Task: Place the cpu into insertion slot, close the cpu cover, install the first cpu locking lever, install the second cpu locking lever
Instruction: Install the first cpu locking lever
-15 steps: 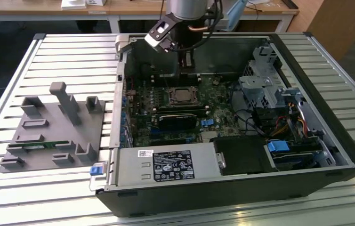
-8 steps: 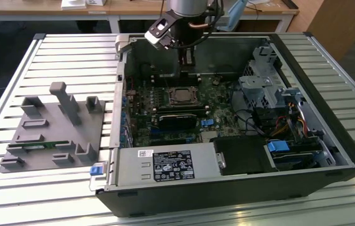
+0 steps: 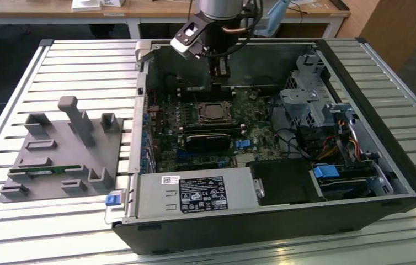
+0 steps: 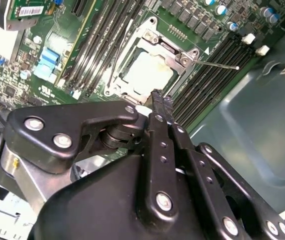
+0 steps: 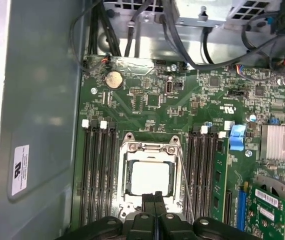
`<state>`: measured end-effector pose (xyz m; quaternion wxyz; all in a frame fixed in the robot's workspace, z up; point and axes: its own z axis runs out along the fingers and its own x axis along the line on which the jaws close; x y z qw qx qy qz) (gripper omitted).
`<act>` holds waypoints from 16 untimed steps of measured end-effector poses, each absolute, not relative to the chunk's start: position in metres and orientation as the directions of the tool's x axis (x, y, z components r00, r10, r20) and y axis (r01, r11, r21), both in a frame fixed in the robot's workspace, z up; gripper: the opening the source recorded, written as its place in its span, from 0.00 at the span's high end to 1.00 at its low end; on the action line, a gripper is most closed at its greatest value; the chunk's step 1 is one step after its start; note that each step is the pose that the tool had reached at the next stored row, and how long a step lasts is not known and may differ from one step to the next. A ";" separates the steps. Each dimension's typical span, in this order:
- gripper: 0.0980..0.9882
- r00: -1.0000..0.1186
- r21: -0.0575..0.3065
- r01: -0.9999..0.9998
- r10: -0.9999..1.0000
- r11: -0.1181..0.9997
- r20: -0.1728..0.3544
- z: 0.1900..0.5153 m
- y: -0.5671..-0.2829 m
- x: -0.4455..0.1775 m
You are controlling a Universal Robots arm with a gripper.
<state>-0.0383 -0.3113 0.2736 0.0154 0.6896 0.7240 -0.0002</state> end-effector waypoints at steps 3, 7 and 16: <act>0.98 -0.078 0.022 0.997 0.997 0.078 -0.022 0.274 -0.311 -0.038; 0.98 -0.133 0.022 0.991 0.991 0.134 -0.023 0.274 -0.311 -0.038; 0.98 -0.232 0.022 0.972 0.972 0.233 -0.023 0.274 -0.311 -0.038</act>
